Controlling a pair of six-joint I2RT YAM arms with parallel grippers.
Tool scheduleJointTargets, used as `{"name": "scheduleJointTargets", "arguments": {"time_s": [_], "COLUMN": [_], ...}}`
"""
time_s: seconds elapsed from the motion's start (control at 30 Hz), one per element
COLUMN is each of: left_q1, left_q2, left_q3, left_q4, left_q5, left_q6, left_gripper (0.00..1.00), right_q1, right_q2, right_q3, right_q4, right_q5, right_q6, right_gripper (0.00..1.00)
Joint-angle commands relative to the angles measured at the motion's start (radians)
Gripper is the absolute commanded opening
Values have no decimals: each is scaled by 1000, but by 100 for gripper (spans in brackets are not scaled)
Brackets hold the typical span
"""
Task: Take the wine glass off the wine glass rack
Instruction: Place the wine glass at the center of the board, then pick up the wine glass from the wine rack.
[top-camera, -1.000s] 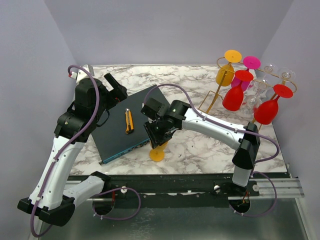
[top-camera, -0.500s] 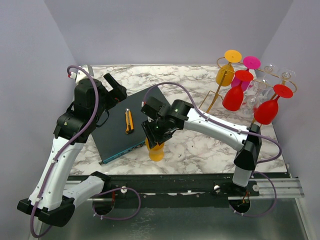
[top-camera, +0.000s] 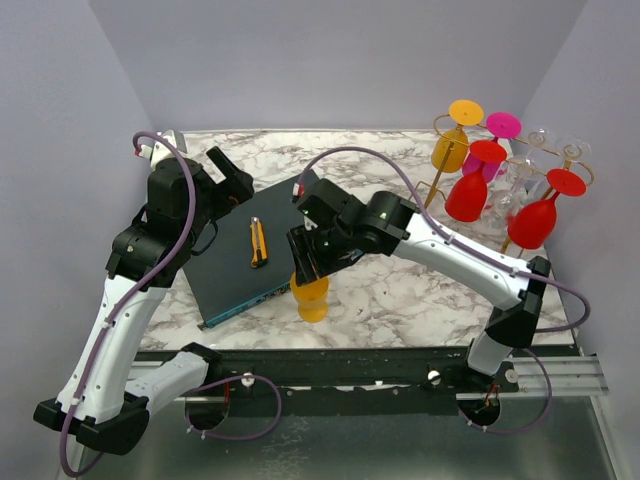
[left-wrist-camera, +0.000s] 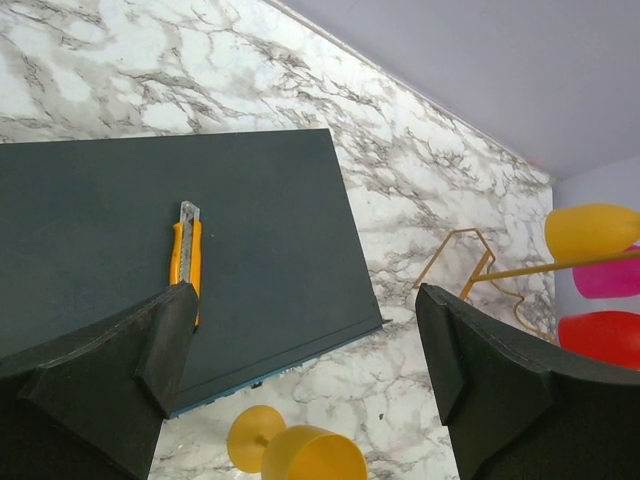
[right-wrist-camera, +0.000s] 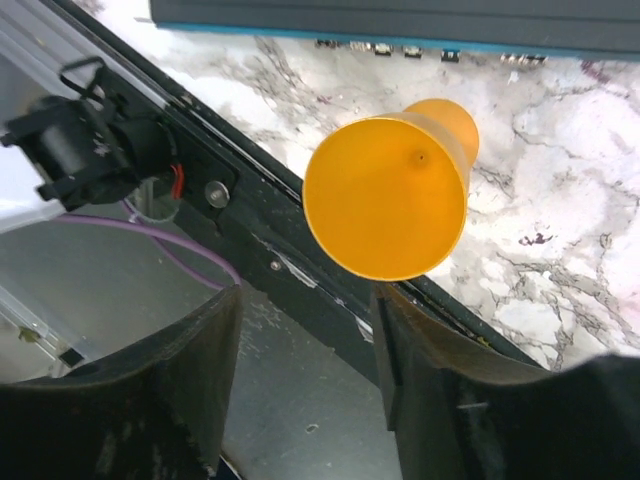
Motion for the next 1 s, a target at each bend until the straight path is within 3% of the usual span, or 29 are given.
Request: {"name": "scheduleJointTargets", "arguments": {"time_s": [0.0, 0.13, 0.3, 0.4, 0.73, 0.97], "left_q1": [6, 6, 7, 6, 6, 6], "left_q2": [-14, -9, 1, 6, 18, 25], "left_q3": [-3, -2, 9, 11, 5, 7], "left_q4": [0, 3, 7, 11, 29, 38], "left_q5": [32, 42, 56, 66, 89, 104], "left_q6": [-7, -12, -14, -15, -26, -26], "left_gripper": [99, 99, 99, 99, 99, 99], "right_q1": [6, -21, -148, -244, -497, -799], "right_q2": [-97, -168, -286, -361, -411, -395], "right_q3": [63, 88, 78, 79, 116, 118], "right_q4": [-11, -10, 27, 51, 35, 45], "right_q5": [131, 241, 288, 306, 306, 24], "right_q6": [31, 48, 57, 64, 48, 12], "right_gripper": [63, 71, 84, 100, 100, 99]}}
